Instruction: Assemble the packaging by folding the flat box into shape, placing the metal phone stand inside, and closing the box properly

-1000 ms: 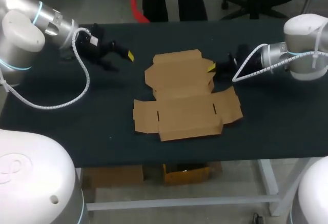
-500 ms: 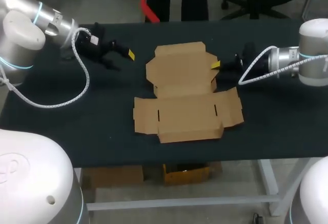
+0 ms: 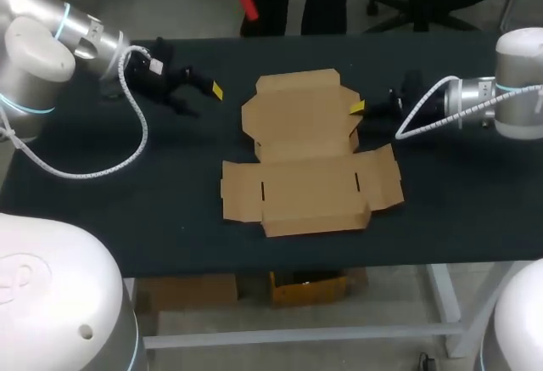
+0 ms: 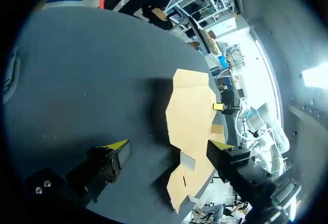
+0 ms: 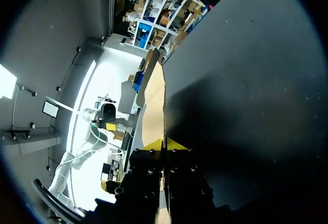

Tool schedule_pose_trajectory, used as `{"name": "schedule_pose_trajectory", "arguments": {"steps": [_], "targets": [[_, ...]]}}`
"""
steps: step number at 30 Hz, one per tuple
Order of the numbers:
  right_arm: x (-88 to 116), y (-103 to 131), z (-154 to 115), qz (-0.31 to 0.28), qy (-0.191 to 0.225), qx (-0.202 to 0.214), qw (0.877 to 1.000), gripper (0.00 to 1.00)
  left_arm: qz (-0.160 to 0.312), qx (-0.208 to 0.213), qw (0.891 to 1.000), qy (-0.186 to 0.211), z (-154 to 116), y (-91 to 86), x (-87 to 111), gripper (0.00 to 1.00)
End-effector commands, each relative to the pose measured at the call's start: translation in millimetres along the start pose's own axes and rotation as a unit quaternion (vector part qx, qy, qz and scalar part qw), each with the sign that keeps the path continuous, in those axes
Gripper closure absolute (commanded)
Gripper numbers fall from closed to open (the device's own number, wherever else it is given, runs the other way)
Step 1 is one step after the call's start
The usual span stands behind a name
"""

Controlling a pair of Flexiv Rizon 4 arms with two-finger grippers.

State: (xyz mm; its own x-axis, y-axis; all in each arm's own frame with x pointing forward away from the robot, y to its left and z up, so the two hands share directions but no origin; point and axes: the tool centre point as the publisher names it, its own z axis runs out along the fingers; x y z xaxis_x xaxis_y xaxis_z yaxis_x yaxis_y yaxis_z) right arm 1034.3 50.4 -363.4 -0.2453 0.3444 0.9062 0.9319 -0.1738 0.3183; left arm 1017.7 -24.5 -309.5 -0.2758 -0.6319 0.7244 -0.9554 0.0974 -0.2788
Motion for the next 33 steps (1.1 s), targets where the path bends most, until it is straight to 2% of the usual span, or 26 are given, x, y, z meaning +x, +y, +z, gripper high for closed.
{"name": "schedule_pose_trajectory", "arguments": {"steps": [1, 5, 17, 23, 33], "targets": [[-1, 9, 4, -0.012, 0.027, -0.010, 0.999, 1.00, 0.000, -0.002, 1.000, 0.000, 0, -0.9, -0.6, 0.00], [3, 17, 10, -0.024, 0.052, -0.021, 0.998, 1.00, 0.000, -0.002, 1.000, 0.000, 0, -0.9, -0.6, 0.00], [21, 27, 12, -0.064, 0.093, -0.048, 0.992, 1.00, 0.062, 0.083, 0.993, 0.057, 12, -18.3, 2.0, 0.00], [26, 31, 14, -0.074, 0.101, -0.051, 0.991, 1.00, 0.097, 0.096, 0.987, 0.081, 22, -26.0, 7.6, 0.00], [34, 38, 18, -0.093, 0.117, -0.058, 0.987, 1.00, 0.142, 0.102, 0.980, 0.097, 36, -40.3, 23.2, 0.00]]}}
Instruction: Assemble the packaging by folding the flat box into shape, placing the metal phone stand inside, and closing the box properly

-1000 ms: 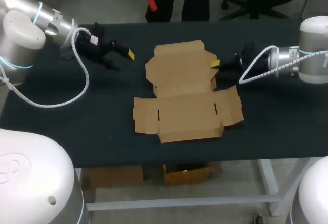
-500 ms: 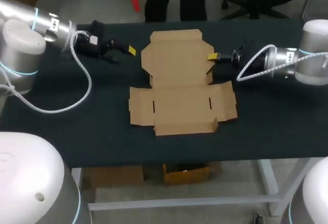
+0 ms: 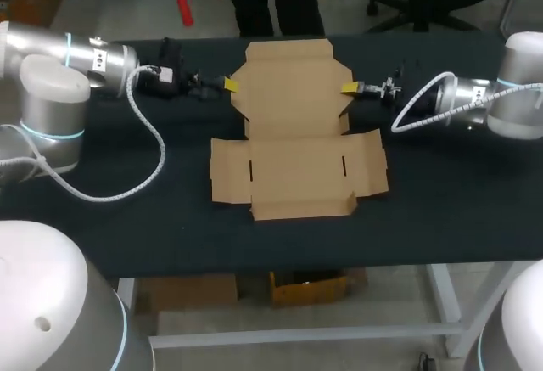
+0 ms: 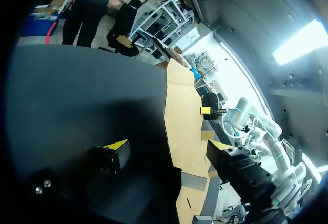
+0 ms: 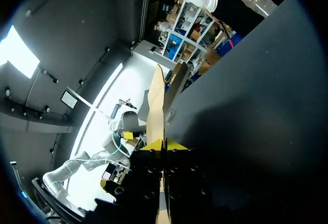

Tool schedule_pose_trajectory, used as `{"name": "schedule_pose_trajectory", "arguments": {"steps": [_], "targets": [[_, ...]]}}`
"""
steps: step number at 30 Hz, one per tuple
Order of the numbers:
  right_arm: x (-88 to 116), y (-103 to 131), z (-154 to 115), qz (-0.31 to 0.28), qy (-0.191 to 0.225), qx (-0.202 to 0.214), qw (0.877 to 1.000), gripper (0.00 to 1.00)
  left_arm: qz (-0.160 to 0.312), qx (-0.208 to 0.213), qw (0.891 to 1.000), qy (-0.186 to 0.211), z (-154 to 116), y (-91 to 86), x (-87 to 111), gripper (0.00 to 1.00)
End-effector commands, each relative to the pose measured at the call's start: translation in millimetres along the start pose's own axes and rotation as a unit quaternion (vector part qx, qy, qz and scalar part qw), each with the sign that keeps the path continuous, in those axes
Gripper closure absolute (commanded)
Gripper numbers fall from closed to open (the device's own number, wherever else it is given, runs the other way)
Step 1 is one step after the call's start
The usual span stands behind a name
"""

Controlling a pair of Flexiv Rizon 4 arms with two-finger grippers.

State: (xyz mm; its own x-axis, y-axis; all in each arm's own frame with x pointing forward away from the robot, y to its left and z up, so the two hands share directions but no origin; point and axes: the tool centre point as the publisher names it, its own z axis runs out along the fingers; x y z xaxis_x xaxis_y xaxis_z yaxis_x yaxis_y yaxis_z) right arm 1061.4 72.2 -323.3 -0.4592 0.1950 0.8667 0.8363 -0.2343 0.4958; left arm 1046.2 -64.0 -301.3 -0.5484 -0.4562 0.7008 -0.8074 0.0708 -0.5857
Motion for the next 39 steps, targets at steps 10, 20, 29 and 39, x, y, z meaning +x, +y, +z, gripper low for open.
{"name": "schedule_pose_trajectory", "arguments": {"steps": [10, 20, 29, 39], "targets": [[0, 9, 4, -0.022, 0.041, -0.014, 0.999, 1.00, 0.031, -0.003, 0.998, 0.046, 21, -15.5, 0.6, 0.00], [2, 14, 10, -0.029, 0.054, -0.017, 0.998, 1.00, 0.045, -0.012, 0.995, 0.089, 32, -23.8, 3.7, 0.31], [3, 17, 17, -0.033, 0.065, -0.015, 0.997, 1.00, 0.057, -0.021, 0.991, 0.117, 48, -31.2, 9.0, 0.36], [3, 21, 21, -0.037, 0.077, -0.020, 0.996, 1.00, 0.065, -0.023, 0.988, 0.138, 60, -29.8, 15.7, 0.50]]}}
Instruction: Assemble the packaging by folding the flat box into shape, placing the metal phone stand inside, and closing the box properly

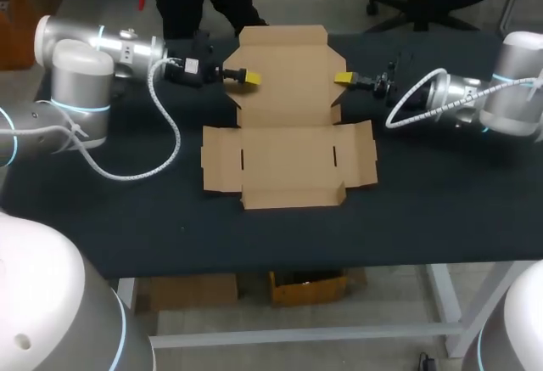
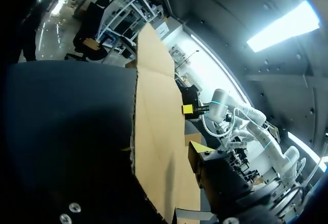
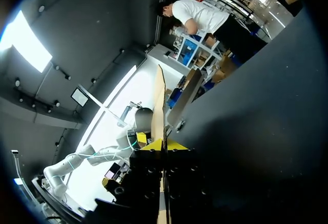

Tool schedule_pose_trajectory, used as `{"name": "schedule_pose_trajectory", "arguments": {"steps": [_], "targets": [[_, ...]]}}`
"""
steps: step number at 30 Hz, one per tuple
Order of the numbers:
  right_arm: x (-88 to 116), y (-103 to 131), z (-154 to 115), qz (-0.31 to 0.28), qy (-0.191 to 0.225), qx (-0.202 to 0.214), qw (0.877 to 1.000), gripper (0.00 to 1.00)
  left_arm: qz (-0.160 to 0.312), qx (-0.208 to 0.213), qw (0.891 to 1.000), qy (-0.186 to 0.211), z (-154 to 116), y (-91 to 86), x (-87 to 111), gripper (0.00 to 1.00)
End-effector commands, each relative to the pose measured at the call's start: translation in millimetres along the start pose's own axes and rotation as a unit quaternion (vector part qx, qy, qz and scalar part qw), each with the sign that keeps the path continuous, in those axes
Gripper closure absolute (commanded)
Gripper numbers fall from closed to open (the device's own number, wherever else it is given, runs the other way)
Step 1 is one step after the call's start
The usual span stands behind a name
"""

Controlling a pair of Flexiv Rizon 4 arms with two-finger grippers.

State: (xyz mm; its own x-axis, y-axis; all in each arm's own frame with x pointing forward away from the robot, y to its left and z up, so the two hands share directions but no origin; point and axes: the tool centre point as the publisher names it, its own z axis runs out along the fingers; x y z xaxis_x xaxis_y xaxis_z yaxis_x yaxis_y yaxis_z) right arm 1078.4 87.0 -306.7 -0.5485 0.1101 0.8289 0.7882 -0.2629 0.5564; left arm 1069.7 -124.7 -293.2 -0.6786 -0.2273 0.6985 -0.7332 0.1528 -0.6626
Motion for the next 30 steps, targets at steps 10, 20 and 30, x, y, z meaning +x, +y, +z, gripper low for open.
{"name": "schedule_pose_trajectory", "arguments": {"steps": [10, 20, 30], "targets": [[-6.4, 2.9, 5.4, -0.002, 0.031, -0.001, 1.000, 1.00, 0.008, -0.004, 0.999, 0.036, 8.7, -1.4, -2.7, 0.54], [-5.0, 3.2, 6.5, -0.004, 0.034, -0.002, 0.999, 1.00, 0.013, -0.007, 0.999, 0.039, 10.2, -2.5, -1.3, 0.63], [-3.9, 4.8, 7.9, -0.007, 0.038, -0.004, 0.999, 1.00, 0.016, -0.008, 0.999, 0.044, 12.3, -2.3, 0.1, 0.69]]}}
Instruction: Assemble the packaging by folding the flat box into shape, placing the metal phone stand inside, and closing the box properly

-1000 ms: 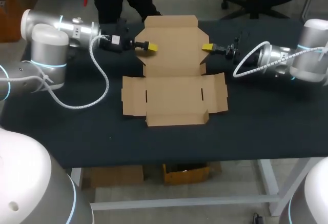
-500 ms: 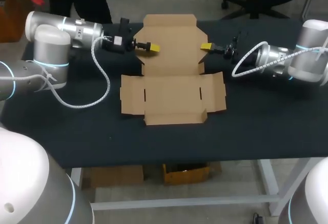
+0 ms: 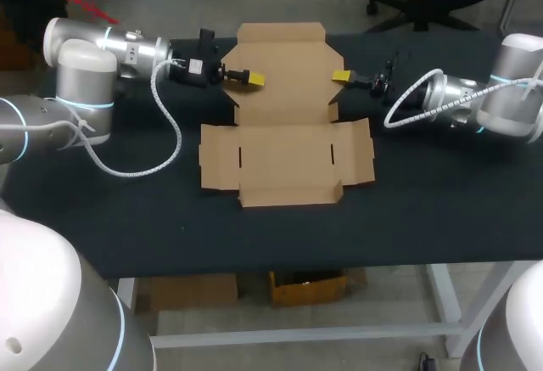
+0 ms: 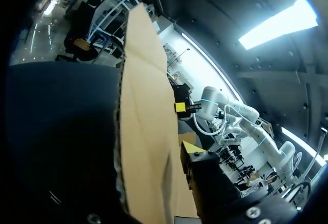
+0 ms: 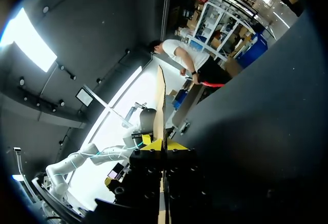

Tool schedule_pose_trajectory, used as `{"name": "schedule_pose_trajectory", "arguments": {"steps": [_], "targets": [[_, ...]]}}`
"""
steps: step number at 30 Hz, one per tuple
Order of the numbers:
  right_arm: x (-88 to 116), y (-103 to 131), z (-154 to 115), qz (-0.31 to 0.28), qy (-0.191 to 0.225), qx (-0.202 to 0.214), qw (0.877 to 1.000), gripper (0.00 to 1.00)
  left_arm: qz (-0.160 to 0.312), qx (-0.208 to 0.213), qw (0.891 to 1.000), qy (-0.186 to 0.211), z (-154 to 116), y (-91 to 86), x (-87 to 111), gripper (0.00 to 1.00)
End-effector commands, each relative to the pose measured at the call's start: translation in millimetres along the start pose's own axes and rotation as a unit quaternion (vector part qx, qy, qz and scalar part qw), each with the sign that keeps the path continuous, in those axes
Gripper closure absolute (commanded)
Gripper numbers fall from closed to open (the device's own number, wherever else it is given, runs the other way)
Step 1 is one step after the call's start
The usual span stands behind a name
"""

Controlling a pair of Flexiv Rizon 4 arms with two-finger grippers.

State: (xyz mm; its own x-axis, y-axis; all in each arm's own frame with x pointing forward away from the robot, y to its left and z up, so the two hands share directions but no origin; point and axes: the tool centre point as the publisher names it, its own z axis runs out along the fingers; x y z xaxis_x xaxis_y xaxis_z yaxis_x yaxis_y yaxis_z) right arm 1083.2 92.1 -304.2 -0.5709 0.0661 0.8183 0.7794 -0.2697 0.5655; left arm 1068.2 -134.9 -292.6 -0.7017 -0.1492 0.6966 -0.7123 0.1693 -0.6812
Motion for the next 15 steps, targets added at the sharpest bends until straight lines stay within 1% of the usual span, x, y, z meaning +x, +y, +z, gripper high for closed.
{"name": "schedule_pose_trajectory", "arguments": {"steps": [1, 5, 7, 8, 10, 13, 15], "targets": [[-4.1, 0.9, 1.5, -0.001, 0.014, 0.000, 1.000, 1.00, 0.001, -0.003, 1.000, 0.007, 2.5, -1.3, -3.8, 0.69], [-3.9, 1.1, 1.8, -0.001, 0.015, 0.000, 1.000, 1.00, 0.002, -0.003, 1.000, 0.009, 3.0, -1.4, -3.7, 0.70], [-3.8, 1.2, 2.1, -0.001, 0.015, 0.000, 1.000, 1.00, 0.003, -0.001, 1.000, 0.011, 3.1, -1.5, -3.7, 0.73], [-3.6, 1.4, 2.3, -0.001, 0.016, 0.000, 1.000, 1.00, 0.003, -0.001, 1.000, 0.011, 3.2, -1.5, -3.7, 0.75], [-3.4, 1.7, 2.7, -0.001, 0.016, 0.000, 1.000, 1.00, 0.003, 0.000, 1.000, 0.013, 3.4, -1.5, -3.7, 0.83], [-3.1, 1.7, 3.1, -0.002, 0.017, -0.001, 1.000, 1.00, 0.004, 0.002, 1.000, 0.014, 3.4, -1.5, -3.8, 1.00], [-2.9, 1.9, 3.1, -0.002, 0.018, -0.001, 1.000, 1.00, 0.005, 0.002, 1.000, 0.014, 2.6, -1.6, -3.6, 1.00]]}}
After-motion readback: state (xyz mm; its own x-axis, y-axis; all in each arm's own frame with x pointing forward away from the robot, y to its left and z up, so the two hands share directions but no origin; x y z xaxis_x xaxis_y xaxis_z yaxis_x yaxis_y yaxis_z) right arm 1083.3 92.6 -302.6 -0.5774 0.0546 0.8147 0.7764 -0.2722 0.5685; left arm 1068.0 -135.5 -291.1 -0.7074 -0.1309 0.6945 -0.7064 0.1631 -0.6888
